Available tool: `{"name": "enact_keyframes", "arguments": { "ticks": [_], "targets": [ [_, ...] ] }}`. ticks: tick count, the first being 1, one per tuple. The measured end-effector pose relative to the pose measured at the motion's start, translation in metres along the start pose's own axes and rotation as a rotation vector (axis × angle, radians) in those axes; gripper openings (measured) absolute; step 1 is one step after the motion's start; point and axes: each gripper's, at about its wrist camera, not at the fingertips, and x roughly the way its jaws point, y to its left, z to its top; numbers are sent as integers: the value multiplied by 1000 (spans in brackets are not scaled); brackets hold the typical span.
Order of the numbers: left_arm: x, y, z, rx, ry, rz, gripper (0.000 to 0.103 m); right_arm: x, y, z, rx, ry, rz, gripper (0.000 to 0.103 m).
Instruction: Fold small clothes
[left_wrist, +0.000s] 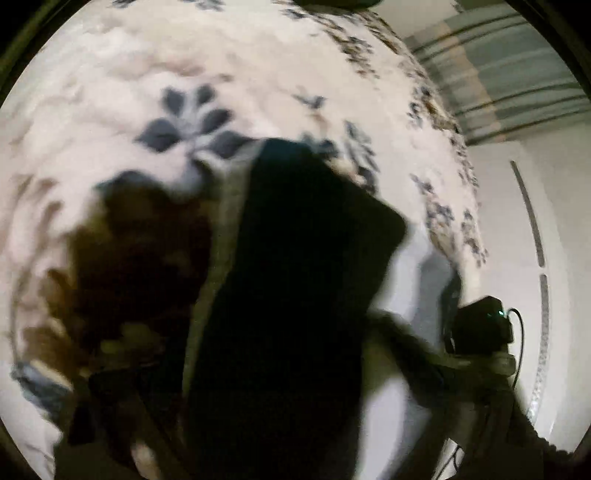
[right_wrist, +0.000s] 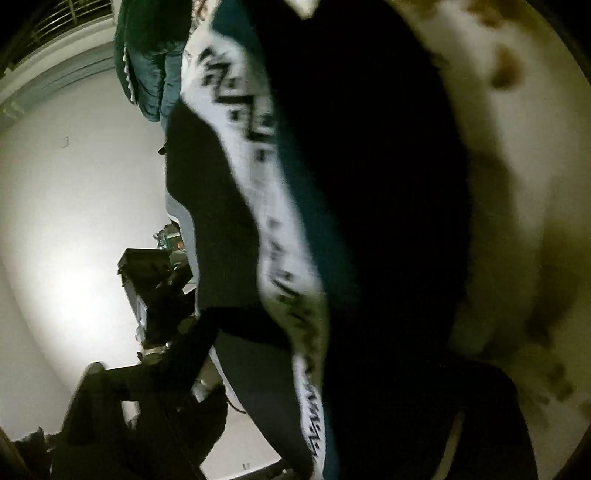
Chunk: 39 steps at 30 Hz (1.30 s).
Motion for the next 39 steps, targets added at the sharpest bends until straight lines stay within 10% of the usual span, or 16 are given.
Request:
{"name": "enact_keyframes", "arguments": {
  "ticks": [5, 13, 23, 31, 35, 39],
  "targets": [
    [-14, -22, 18, 12, -9, 27, 25, -15, 13, -8, 3, -103, -47, 27],
    [-16, -71, 88, 134, -9, 27, 24, -63, 60, 11, -21, -240, -62, 23],
    [54, -136, 236, 274, -24, 43, 24, -133, 90, 146, -30, -391, -127, 23],
    [127, -147, 293, 324, 48, 172, 27, -169, 69, 246, 9, -387, -277, 23],
    [131, -151, 289, 360, 25, 243, 38, -168, 71, 240, 4, -376, -478, 60],
    [120, -159, 274, 412, -43, 341, 81, -156, 91, 200, -19, -447, -794, 102]
  ]
}}
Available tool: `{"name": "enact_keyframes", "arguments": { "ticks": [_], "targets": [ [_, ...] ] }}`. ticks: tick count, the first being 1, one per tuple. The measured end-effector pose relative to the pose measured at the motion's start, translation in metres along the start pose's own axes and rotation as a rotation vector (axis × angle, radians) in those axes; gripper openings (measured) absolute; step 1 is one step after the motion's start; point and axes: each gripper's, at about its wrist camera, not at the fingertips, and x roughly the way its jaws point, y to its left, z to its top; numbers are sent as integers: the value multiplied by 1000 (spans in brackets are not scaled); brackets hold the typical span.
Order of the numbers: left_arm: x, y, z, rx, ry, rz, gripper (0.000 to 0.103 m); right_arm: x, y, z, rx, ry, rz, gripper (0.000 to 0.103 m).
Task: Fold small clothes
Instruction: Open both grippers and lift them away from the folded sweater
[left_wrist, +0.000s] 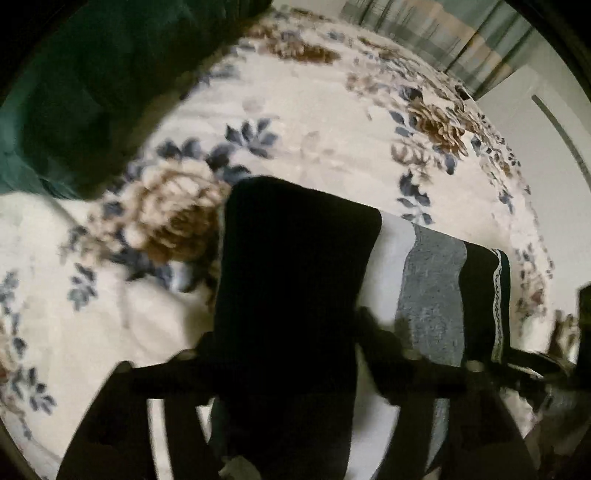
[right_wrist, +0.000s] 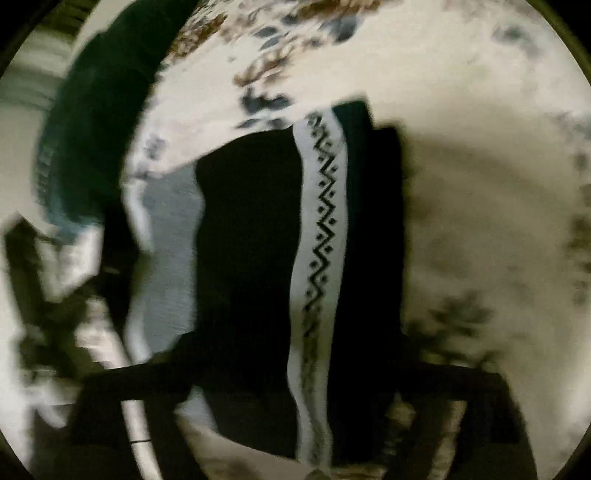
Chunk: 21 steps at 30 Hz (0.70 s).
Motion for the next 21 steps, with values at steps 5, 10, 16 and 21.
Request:
{"name": "enact_keyframes", "arguments": {
  "ticks": [5, 10, 16, 21],
  "targets": [
    [-28, -10, -23, 25, -50, 144, 103, -17, 6, -53, -6, -100, -283, 103],
    [-63, -27, -42, 48, -95, 218, 103, -51, 19, -80, 22, -220, -405, 103],
    [-126, -50, -68, 69, -143, 239, 103, -121, 42, -108, 6, -322, -441, 103],
    [-195, -73, -94, 72, -192, 233, 103, -197, 78, -144, -23, -391, -448, 103]
  ]
}}
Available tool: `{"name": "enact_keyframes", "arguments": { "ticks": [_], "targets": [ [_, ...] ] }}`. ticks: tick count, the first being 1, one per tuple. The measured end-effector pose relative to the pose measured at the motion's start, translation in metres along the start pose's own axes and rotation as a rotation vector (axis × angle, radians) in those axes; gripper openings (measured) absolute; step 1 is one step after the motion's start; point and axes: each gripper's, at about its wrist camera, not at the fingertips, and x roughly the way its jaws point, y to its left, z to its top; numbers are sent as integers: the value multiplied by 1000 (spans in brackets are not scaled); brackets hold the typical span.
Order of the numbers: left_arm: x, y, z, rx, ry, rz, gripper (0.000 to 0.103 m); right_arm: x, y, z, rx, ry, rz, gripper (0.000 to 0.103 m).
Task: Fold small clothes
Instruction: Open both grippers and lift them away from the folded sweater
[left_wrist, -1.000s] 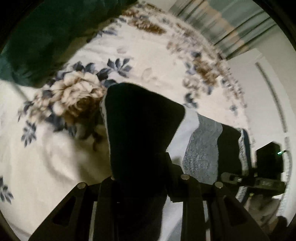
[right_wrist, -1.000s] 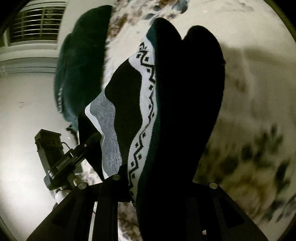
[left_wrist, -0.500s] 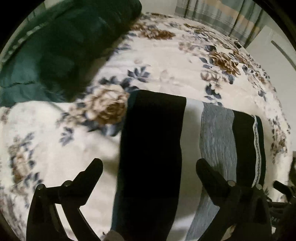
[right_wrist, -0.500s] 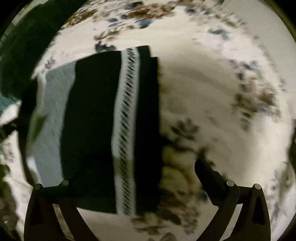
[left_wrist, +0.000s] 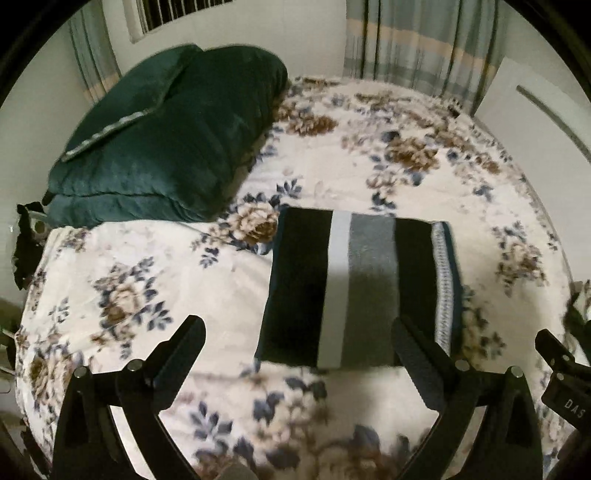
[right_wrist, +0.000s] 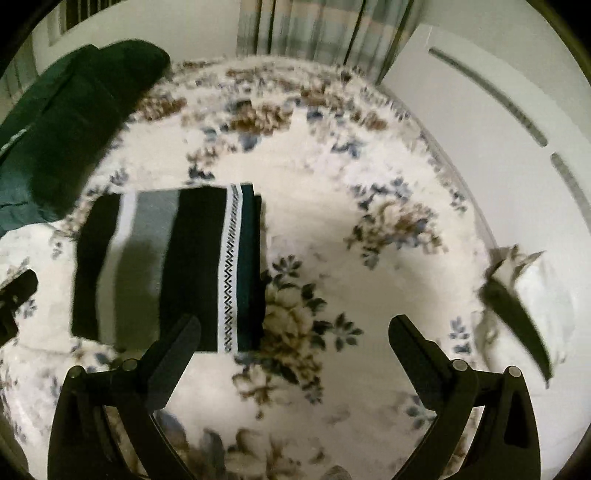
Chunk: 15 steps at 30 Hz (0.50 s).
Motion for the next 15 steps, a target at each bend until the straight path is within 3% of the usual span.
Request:
{"name": "enact_keyframes", "arguments": {
  "ticks": [15],
  "targets": [
    [-251, -12, -36, 7, -160, -13, 103, -298, -55, -48, -8, -228, 36, 103]
  ]
}}
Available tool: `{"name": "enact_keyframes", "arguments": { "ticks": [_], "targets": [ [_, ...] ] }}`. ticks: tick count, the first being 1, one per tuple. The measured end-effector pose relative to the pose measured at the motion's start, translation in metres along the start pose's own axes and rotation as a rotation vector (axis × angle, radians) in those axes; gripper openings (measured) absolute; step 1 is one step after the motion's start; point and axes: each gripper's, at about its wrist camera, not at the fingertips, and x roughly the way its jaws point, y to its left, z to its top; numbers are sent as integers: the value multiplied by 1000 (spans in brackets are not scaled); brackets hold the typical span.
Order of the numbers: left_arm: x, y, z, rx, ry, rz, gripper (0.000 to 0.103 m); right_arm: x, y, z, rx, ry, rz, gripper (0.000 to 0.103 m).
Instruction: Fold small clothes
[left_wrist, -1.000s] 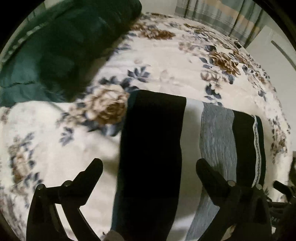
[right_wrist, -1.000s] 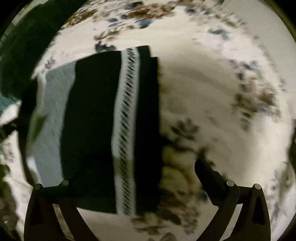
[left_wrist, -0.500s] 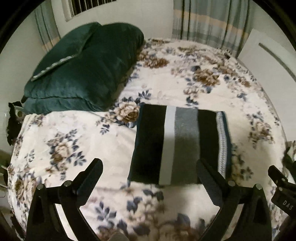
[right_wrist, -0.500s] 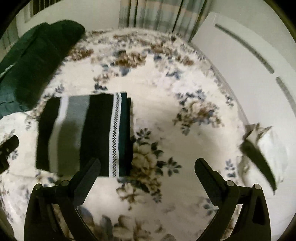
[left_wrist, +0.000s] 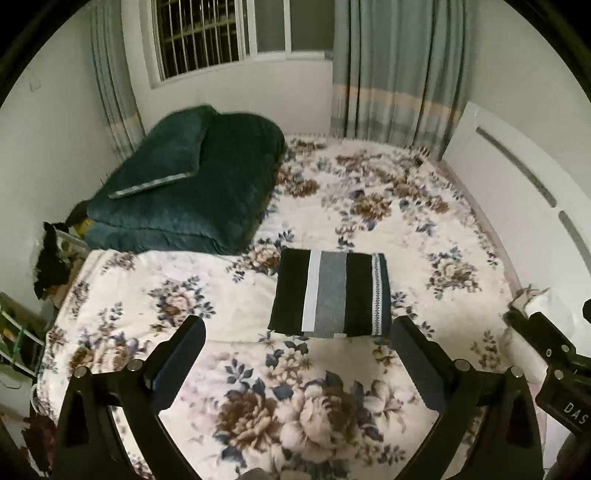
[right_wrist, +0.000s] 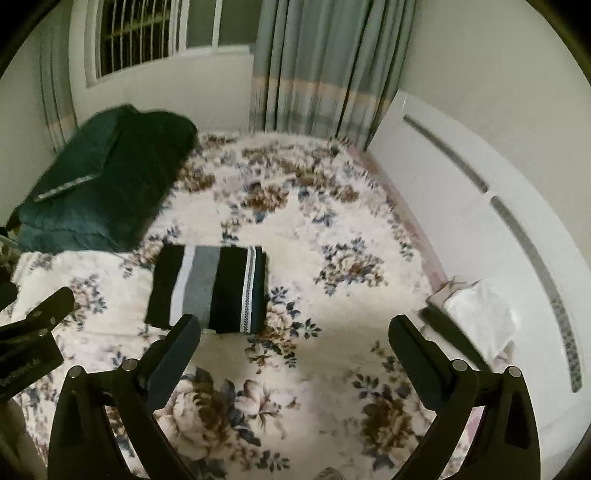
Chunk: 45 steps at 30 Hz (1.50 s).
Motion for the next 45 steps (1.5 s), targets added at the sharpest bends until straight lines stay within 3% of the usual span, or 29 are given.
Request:
{"name": "enact_keyframes", "arguments": {
  "ticks": [8, 17, 26, 45],
  "targets": [
    [-116, -2, -13, -4, -83, 8, 103, -135, -31, -9, 21, -100, 31, 103],
    [-186, -4, -33, 12, -136, 10, 103, -230, -52, -31, 33, -160, 69, 103],
    [-211, -1, -45, -4, -141, 14, 103, -262, -61, -42, 40, -173, 115, 103],
    [-233, 3, -49, -29, -163, 19, 103, -264, -64, -35, 19, -174, 170, 103]
  ]
}}
